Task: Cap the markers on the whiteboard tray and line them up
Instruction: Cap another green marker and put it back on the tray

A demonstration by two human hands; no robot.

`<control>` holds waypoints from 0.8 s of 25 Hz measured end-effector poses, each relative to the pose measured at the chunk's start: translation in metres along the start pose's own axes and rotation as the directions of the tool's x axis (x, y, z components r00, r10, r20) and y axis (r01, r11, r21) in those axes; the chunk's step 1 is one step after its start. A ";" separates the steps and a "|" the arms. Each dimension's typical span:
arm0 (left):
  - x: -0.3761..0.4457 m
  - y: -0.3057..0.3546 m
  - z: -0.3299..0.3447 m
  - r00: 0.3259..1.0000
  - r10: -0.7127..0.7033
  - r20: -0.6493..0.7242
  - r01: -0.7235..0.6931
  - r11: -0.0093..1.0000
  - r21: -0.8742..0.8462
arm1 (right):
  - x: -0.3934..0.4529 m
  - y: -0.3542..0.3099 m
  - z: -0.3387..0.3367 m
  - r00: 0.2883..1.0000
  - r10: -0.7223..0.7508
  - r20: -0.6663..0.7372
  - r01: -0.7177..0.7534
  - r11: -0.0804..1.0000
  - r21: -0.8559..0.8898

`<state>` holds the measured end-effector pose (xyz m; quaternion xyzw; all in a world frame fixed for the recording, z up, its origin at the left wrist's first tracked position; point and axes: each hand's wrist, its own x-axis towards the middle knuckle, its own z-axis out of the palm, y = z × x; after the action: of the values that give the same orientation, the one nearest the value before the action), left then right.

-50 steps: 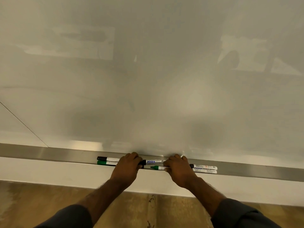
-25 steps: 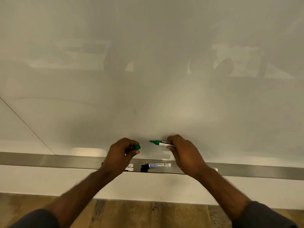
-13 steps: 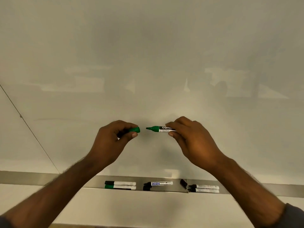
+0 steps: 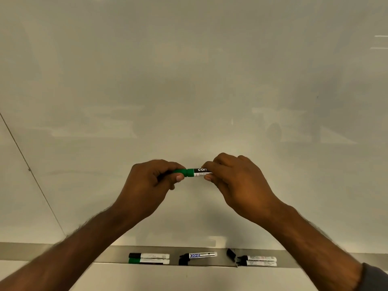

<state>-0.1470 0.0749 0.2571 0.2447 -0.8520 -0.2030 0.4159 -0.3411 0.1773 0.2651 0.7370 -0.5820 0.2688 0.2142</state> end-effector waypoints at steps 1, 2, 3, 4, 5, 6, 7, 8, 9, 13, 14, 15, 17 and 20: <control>0.000 0.002 0.001 1.000 0.005 -0.016 -0.005 1.000 0.006 | 0.001 -0.001 -0.001 1.000 -0.002 -0.009 0.002 1.000 -0.016; 0.000 0.005 0.003 0.999 0.019 -0.035 -0.018 1.000 0.020 | 0.003 -0.001 -0.002 1.000 -0.001 -0.018 0.001 1.000 -0.028; 0.001 0.007 0.004 0.998 0.043 -0.055 -0.041 0.998 0.037 | 0.004 -0.001 -0.002 1.000 0.000 -0.027 -0.001 0.999 -0.032; 0.002 0.010 0.005 0.995 0.071 -0.074 -0.067 0.996 0.054 | 0.005 -0.001 -0.002 0.999 0.004 -0.038 -0.005 1.000 -0.025; 0.003 0.011 0.005 0.991 0.099 -0.091 -0.093 0.994 0.061 | 0.005 -0.001 -0.001 0.999 0.009 -0.050 -0.010 1.000 -0.016; 0.004 0.011 0.006 0.988 0.119 -0.102 -0.113 0.992 0.057 | 0.005 -0.001 0.001 0.998 0.016 -0.056 -0.016 1.000 -0.006; 0.004 0.010 0.006 0.986 0.128 -0.102 -0.124 0.991 0.048 | 0.005 0.000 0.003 0.998 0.020 -0.055 -0.020 1.000 0.003; 0.004 0.008 0.007 0.988 0.131 -0.086 -0.128 0.991 0.040 | 0.004 0.002 0.006 0.999 0.023 -0.045 -0.022 1.000 0.010; 0.004 0.004 0.009 0.990 0.129 -0.058 -0.127 0.991 0.040 | 0.002 0.004 0.010 0.999 0.024 -0.029 -0.024 1.000 0.020; -0.001 -0.029 0.024 0.998 0.060 0.009 -0.061 0.996 0.070 | -0.009 0.018 0.042 0.996 0.038 0.080 -0.047 0.992 0.114; -0.005 -0.040 0.029 0.999 0.035 0.012 -0.036 0.997 0.072 | -0.015 0.021 0.053 0.993 0.051 0.107 -0.067 0.987 0.149; -0.009 -0.052 0.036 1.000 0.012 0.022 -0.014 0.997 0.082 | -0.021 0.023 0.065 0.989 0.065 0.132 -0.088 0.980 0.177; -0.020 -0.077 0.052 0.997 -0.043 0.059 0.036 0.992 0.117 | -0.034 0.026 0.092 0.980 0.083 0.179 -0.118 0.974 0.194; -0.044 -0.113 0.080 0.983 -0.149 0.109 0.137 0.984 0.115 | -0.057 0.025 0.137 0.966 0.098 0.241 -0.116 0.991 0.065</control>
<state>-0.1600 0.0223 0.1221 0.3149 -0.8648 -0.2004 0.3360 -0.3557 0.1280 0.1241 0.7391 -0.6313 0.2128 0.0993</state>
